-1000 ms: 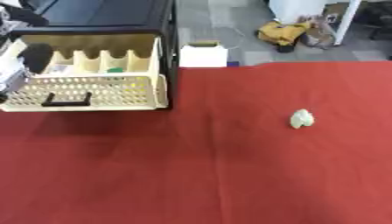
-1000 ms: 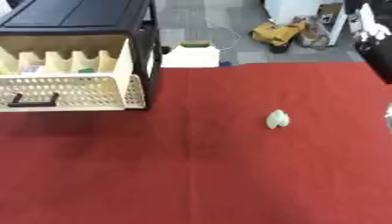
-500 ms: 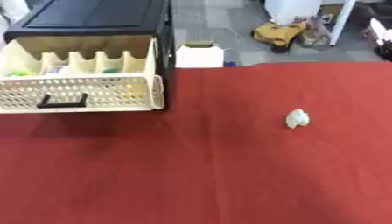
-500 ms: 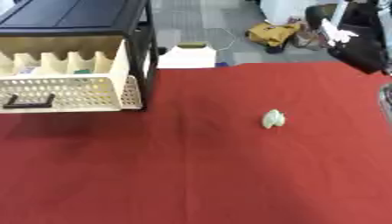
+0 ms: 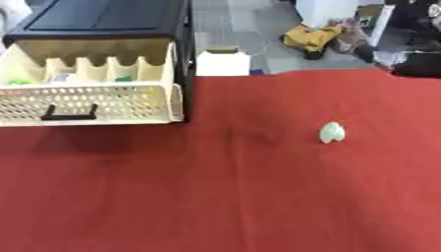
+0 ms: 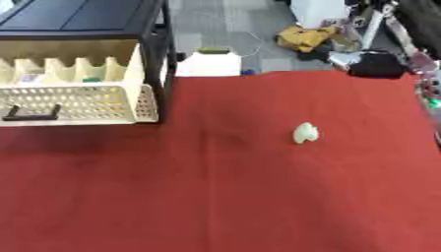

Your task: Pick up objects from table and place into drawer.

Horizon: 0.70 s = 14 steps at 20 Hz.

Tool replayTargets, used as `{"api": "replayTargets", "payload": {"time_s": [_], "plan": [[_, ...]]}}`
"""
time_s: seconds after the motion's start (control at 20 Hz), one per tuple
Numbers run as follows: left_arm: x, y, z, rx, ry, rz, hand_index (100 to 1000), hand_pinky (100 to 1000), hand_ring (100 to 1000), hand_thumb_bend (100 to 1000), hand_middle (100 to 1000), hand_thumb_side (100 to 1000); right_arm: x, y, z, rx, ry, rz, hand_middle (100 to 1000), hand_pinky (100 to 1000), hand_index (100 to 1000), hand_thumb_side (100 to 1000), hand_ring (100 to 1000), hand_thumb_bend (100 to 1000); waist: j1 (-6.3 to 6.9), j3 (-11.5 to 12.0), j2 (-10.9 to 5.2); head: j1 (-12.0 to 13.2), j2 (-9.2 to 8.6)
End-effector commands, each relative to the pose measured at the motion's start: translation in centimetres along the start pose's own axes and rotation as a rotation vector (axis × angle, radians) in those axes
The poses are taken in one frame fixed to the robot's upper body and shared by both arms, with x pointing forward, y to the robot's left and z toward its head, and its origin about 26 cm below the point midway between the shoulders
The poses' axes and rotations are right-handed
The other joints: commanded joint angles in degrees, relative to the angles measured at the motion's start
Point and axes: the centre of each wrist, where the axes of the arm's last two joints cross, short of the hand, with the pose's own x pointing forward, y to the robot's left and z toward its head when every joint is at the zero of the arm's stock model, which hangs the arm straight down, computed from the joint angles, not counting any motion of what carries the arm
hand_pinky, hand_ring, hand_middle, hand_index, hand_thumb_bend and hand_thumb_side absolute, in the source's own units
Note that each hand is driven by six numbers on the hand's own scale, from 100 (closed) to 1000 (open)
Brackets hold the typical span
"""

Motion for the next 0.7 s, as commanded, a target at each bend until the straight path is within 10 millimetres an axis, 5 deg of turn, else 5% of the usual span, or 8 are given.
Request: {"api": "replayTargets", "payload": {"time_s": [0.05, 0.7], "plan": [[0.4, 0.4, -0.2, 0.013, -0.009, 0.005, 744, 100, 100, 179, 100, 1000, -1.4, -1.1, -0.2, 0.066, -0.024, 0.056, 615, 760, 826, 637, 852, 672, -0.13, 0.0, -1.23, -0.2, -0.35], [0.3, -0.1, 0.0, -0.014, 0.020, 0.023, 721, 100, 100, 170, 100, 1000, -2.2, 0.6, 0.2, 0.356, -0.055, -0.064, 610, 742, 854, 227, 853, 695, -0.35, -0.3, -1.28, -0.3, -0.87]]}}
